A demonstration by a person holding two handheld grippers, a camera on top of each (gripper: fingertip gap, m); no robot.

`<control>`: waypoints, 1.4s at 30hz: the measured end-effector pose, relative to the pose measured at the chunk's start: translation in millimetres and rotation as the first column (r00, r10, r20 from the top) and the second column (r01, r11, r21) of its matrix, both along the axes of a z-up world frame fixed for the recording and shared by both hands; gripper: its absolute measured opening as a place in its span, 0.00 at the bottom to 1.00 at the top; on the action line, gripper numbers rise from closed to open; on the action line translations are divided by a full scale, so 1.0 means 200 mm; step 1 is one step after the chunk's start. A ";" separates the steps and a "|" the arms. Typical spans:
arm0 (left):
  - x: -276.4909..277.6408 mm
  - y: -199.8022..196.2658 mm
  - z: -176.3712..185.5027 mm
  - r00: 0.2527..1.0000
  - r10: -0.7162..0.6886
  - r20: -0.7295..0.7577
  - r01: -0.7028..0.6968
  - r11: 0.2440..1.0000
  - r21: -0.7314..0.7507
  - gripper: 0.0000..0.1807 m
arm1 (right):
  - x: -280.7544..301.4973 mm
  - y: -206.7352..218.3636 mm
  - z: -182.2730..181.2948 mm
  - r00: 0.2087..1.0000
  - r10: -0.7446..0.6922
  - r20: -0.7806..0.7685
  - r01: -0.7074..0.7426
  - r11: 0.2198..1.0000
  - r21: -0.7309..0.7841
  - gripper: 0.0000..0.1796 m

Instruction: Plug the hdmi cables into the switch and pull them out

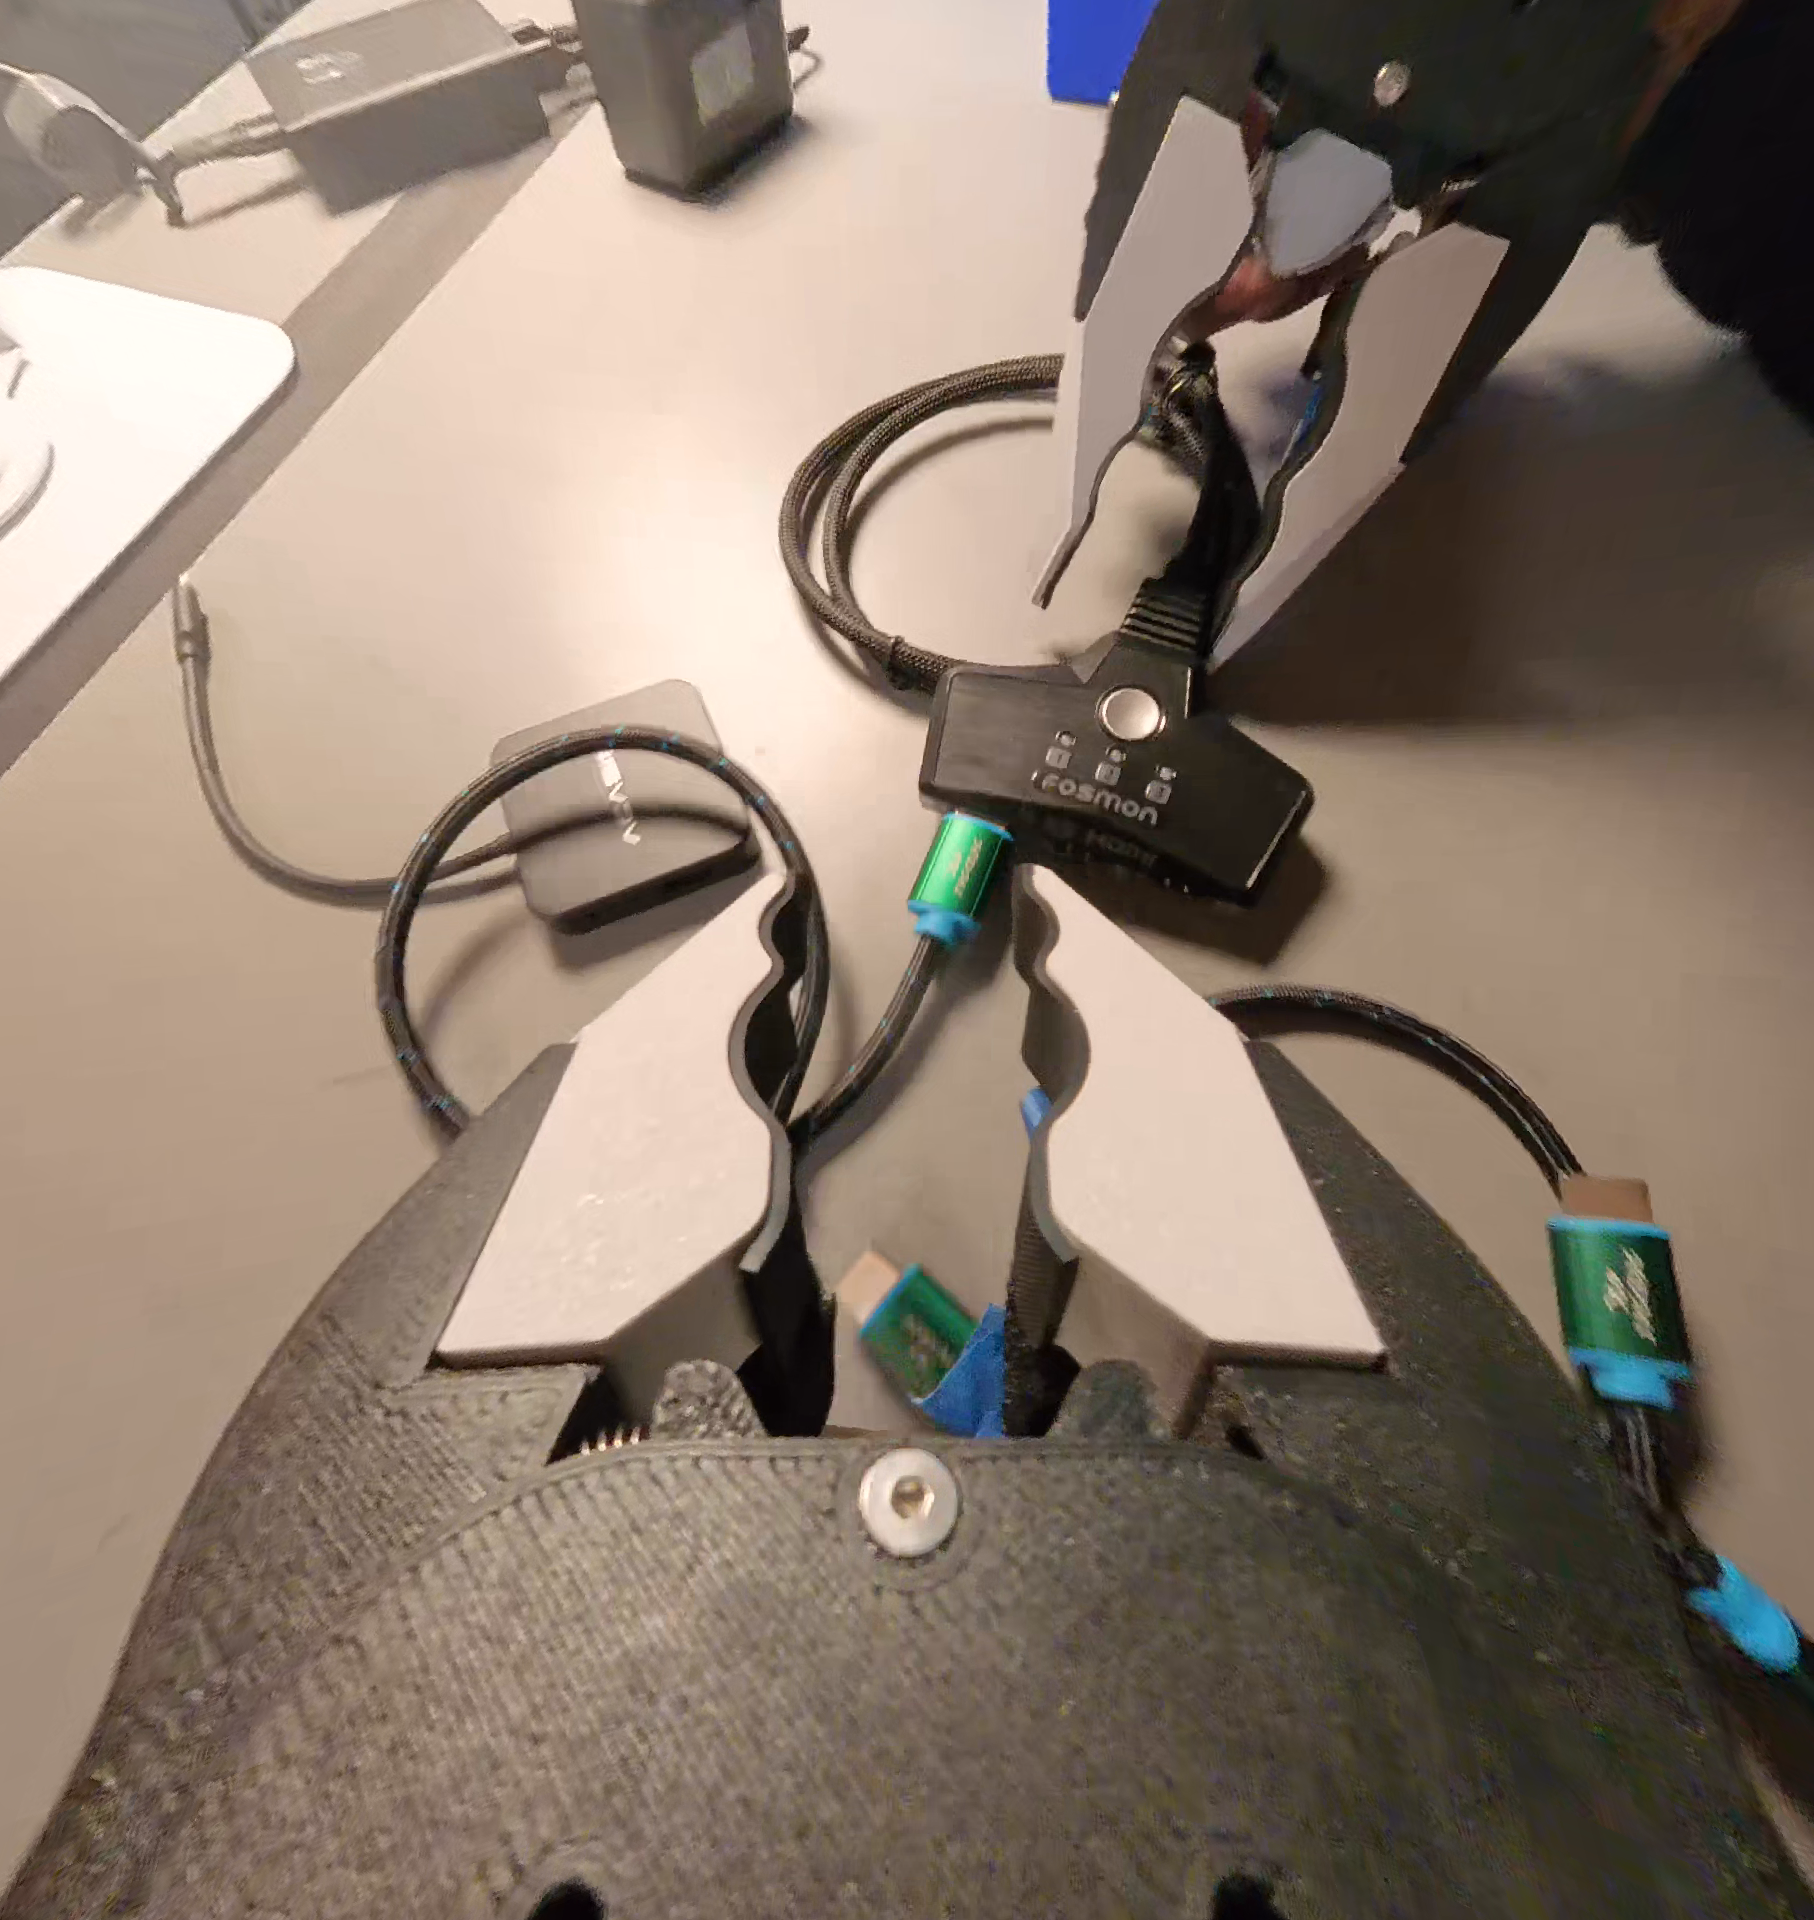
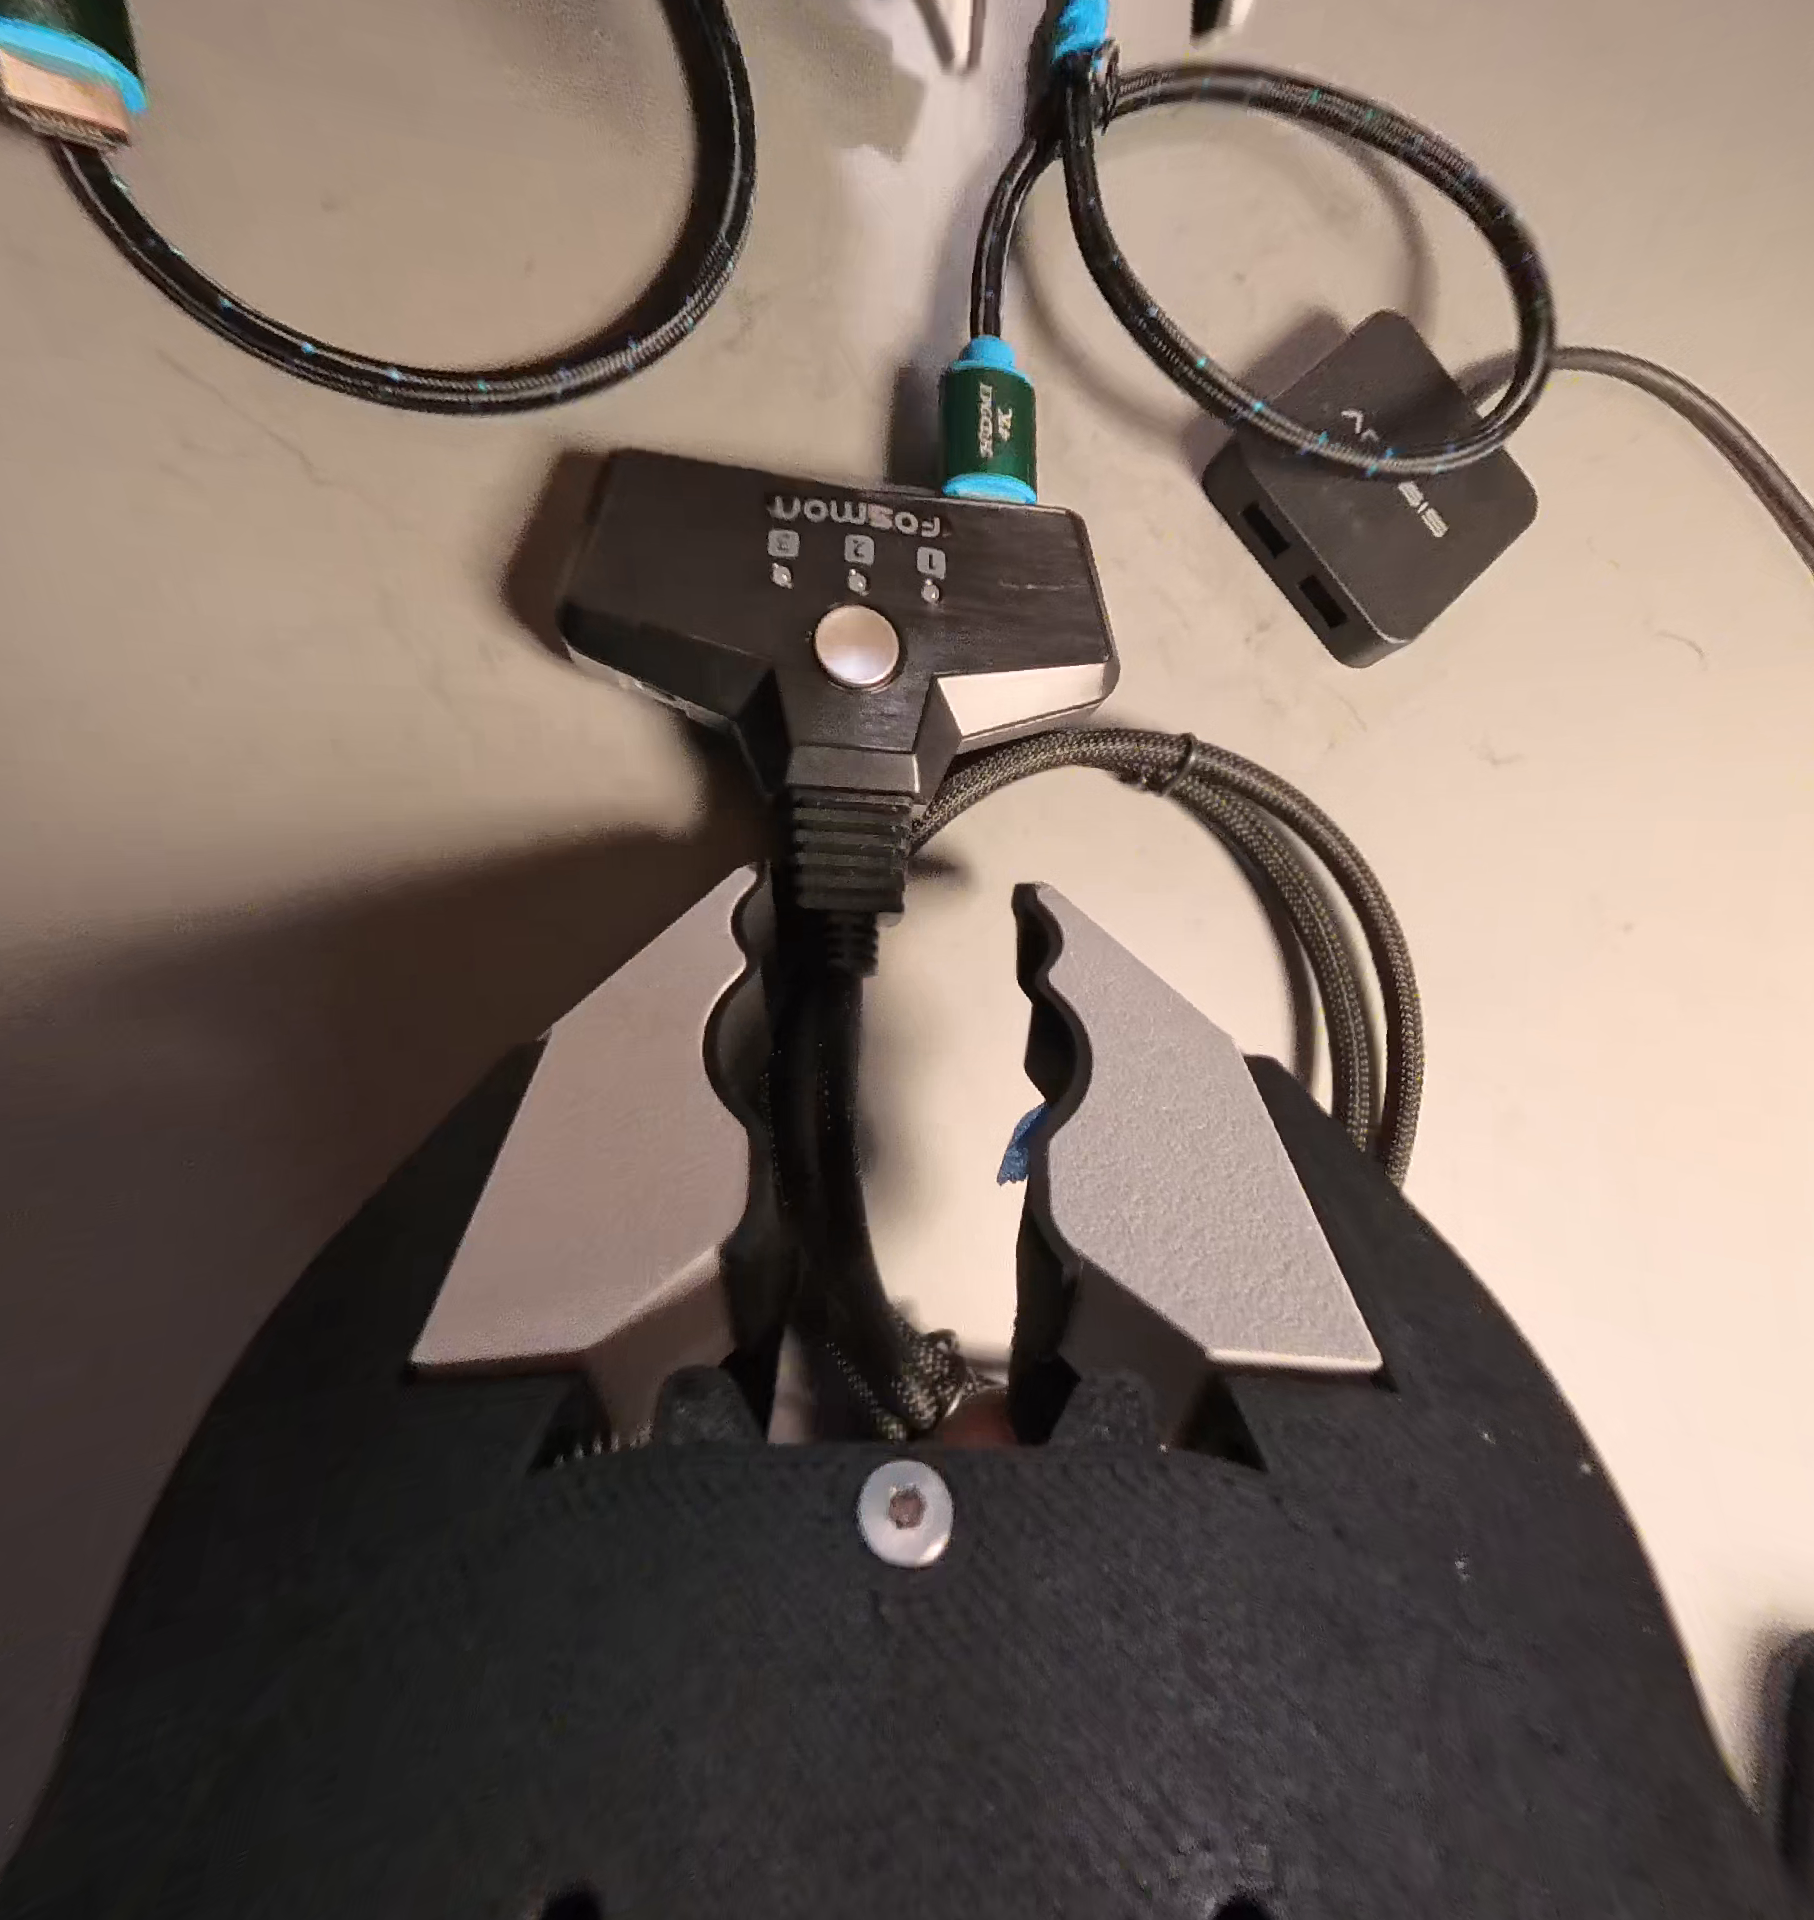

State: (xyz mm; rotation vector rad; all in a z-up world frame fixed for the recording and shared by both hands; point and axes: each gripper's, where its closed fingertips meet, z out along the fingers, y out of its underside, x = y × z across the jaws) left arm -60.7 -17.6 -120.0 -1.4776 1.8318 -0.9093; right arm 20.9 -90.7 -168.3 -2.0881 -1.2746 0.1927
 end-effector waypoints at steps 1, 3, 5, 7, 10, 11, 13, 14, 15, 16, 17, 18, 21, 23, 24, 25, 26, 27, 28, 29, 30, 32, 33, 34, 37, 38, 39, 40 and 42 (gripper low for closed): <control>-0.05 0.02 0.02 1.000 -0.003 -0.003 0.003 1.000 -0.020 0.22 | -0.01 -0.01 0.03 1.000 0.003 -0.028 -0.003 1.000 0.007 0.27; -0.16 0.02 0.03 0.999 -0.042 -0.033 0.040 0.997 -0.065 0.22 | -0.03 -0.02 0.10 0.997 0.014 -0.077 -0.012 1.000 0.028 0.26; -0.29 0.01 -0.02 0.992 -0.080 -0.101 0.070 0.993 -0.096 0.23 | -0.08 -0.04 0.16 0.991 0.037 -0.128 -0.031 0.998 0.053 0.26; -0.41 0.02 -0.08 0.982 -0.082 -0.173 0.065 0.992 -0.105 0.25 | -0.13 -0.05 0.19 0.983 0.068 -0.169 -0.058 0.996 0.063 0.25; -0.54 0.06 -0.16 0.969 -0.013 -0.248 -0.027 0.987 -0.159 0.26 | -0.21 -0.06 0.20 0.972 0.100 -0.210 -0.089 0.994 0.063 0.25; -0.57 0.08 -0.18 0.965 0.018 -0.261 -0.065 0.983 -0.172 0.26 | -0.23 -0.07 0.20 0.971 0.106 -0.215 -0.096 0.994 0.061 0.25; -0.63 0.07 -0.23 0.951 0.046 -0.305 -0.109 0.975 -0.194 0.25 | -0.25 -0.07 0.19 0.968 0.113 -0.226 -0.103 0.993 0.057 0.25; -0.64 0.06 -0.24 0.949 0.060 -0.311 -0.124 0.974 -0.188 0.24 | -0.26 -0.06 0.19 0.966 0.113 -0.231 -0.102 0.993 0.056 0.25; -0.64 0.05 -0.25 0.946 0.071 -0.317 -0.136 0.973 -0.187 0.19 | -0.26 -0.06 0.19 0.965 0.112 -0.236 -0.101 0.993 0.056 0.25; -0.65 0.05 -0.27 0.943 0.092 -0.319 -0.152 0.974 -0.170 0.14 | -0.27 -0.06 0.19 0.964 0.111 -0.240 -0.101 0.993 0.057 0.25; -0.64 0.07 -0.27 0.944 0.119 -0.308 -0.169 0.975 -0.141 0.09 | -0.27 -0.05 0.19 0.964 0.111 -0.243 -0.100 0.993 0.059 0.24; -0.64 0.07 -0.26 0.946 0.128 -0.299 -0.175 0.975 -0.137 0.04 | -0.28 -0.05 0.19 0.962 0.112 -0.249 -0.100 0.993 0.063 0.24; -0.62 0.01 -0.16 0.975 0.104 -0.196 -0.137 0.977 -0.163 0.04 | -0.30 -0.05 0.21 0.952 0.118 -0.283 -0.099 0.992 0.079 0.24; -0.59 -0.04 -0.05 0.992 0.068 -0.106 -0.087 0.979 -0.182 0.04 | -0.33 -0.05 0.24 0.941 0.127 -0.314 -0.105 0.991 0.088 0.24; -0.57 -0.07 0.00 0.997 0.049 -0.066 -0.060 0.982 -0.177 0.04 | -0.34 -0.05 0.25 0.934 0.133 -0.331 -0.108 0.990 0.092 0.24; -0.56 -0.11 0.04 0.999 0.021 -0.029 -0.026 0.984 -0.178 0.04 | -0.35 -0.05 0.26 0.928 0.138 -0.346 -0.113 0.989 0.093 0.24; -0.54 -0.15 0.08 1.000 -0.007 0.003 0.007 0.982 -0.190 0.03 | -0.37 -0.06 0.27 0.922 0.145 -0.359 -0.119 0.989 0.093 0.24; -0.52 -0.19 0.12 0.999 -0.029 0.027 0.034 0.979 -0.203 0.03 | -0.38 -0.06 0.28 0.918 0.152 -0.368 -0.126 0.988 0.093 0.24; -0.51 -0.23 0.15 0.998 -0.049 0.046 0.058 0.975 -0.215 0.03 | -0.40 -0.07 0.28 0.915 0.157 -0.372 -0.131 0.987 0.094 0.24; -0.49 -0.28 0.17 0.996 -0.068 0.059 0.080 0.970 -0.230 0.03 | -0.40 -0.07 0.28 0.914 0.161 -0.373 -0.135 0.986 0.096 0.24; -0.47 -0.32 0.19 0.994 -0.089 0.068 0.103 0.964 -0.245 0.04 | -0.41 -0.07 0.28 0.915 0.163 -0.370 -0.137 0.986 0.095 0.24; -0.45 -0.40 0.20 0.991 -0.117 0.062 0.130 0.952 -0.276 0.04 | -0.41 -0.07 0.28 0.921 0.161 -0.355 -0.136 0.986 0.094 0.24; -0.43 -0.43 0.19 0.991 -0.123 0.052 0.133 0.949 -0.287 0.04 | -0.41 -0.07 0.28 0.924 0.157 -0.349 -0.132 0.987 0.094 0.24; -0.42 -0.46 0.18 0.990 -0.131 0.044 0.138 0.945 -0.295 0.04 | -0.41 -0.07 0.28 0.924 0.154 -0.349 -0.129 0.987 0.095 0.24; -0.40 -0.51 0.16 0.988 -0.150 0.046 0.157 0.939 -0.306 0.04 | -0.42 -0.08 0.29 0.911 0.163 -0.380 -0.137 0.986 0.094 0.24; -0.40 -0.51 0.15 0.988 -0.145 0.047 0.152 0.938 -0.310 0.04 | -0.43 -0.08 0.30 0.905 0.169 -0.390 -0.144 0.985 0.091 0.24; -0.39 -0.51 0.16 0.989 -0.134 0.056 0.145 0.939 -0.313 0.04 | -0.44 -0.09 0.30 0.901 0.174 -0.398 -0.151 0.985 0.089 0.24; -0.38 -0.50 0.17 0.990 -0.124 0.069 0.140 0.936 -0.324 0.04 | -0.44 -0.09 0.31 0.898 0.177 -0.403 -0.155 0.984 0.088 0.24; -0.36 -0.45 0.17 0.994 -0.081 0.078 0.102 0.937 -0.334 0.04 | -0.45 -0.10 0.31 0.892 0.182 -0.414 -0.162 0.983 0.084 0.24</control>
